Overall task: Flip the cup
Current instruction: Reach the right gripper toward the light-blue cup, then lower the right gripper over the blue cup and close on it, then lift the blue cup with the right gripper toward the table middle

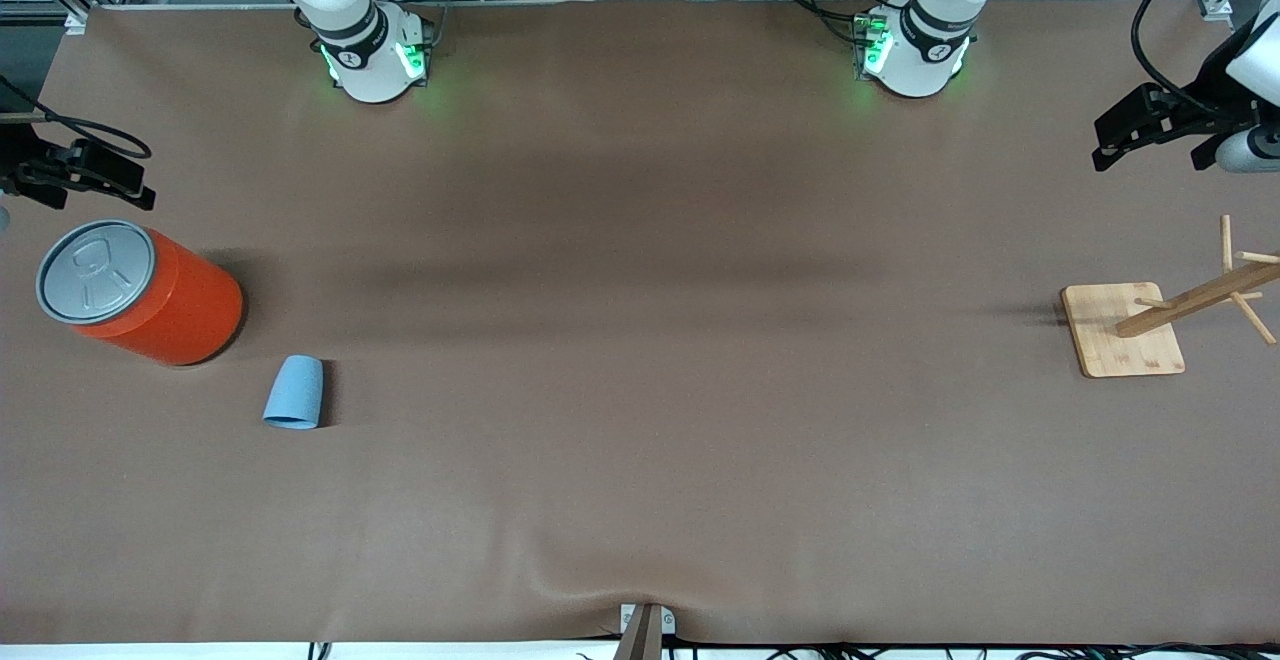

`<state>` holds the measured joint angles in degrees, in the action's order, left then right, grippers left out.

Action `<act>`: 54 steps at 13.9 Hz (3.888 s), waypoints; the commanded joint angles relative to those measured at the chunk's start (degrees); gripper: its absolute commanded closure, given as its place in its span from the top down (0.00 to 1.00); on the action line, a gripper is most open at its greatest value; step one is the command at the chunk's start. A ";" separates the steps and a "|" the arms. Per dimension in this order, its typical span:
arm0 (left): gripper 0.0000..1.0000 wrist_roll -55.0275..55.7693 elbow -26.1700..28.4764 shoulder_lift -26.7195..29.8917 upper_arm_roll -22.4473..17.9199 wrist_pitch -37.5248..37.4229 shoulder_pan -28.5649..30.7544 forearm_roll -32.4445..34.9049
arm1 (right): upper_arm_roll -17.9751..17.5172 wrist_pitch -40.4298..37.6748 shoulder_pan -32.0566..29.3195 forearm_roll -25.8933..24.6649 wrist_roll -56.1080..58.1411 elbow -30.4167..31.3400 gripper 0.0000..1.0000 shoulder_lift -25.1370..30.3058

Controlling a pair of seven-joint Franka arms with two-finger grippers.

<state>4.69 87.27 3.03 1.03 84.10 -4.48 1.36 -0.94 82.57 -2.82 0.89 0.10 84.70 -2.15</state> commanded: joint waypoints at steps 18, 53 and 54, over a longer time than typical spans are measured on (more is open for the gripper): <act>1.00 2.25 -1.75 -1.28 0.38 -1.49 -0.01 1.19 | 0.06 24.10 -0.96 -1.77 1.83 7.41 1.00 -21.74; 1.00 2.42 -1.66 -1.54 0.47 -1.40 -0.62 0.49 | -3.63 48.47 5.78 -5.99 20.86 16.46 0.65 -26.42; 1.00 2.60 -1.66 -1.54 0.47 -1.40 -0.71 0.49 | -3.72 48.65 8.33 -5.99 24.65 16.29 0.64 -26.24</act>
<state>6.73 86.73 2.02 1.42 83.75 -4.79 1.36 -4.70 131.42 1.60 -3.98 18.75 100.80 -29.43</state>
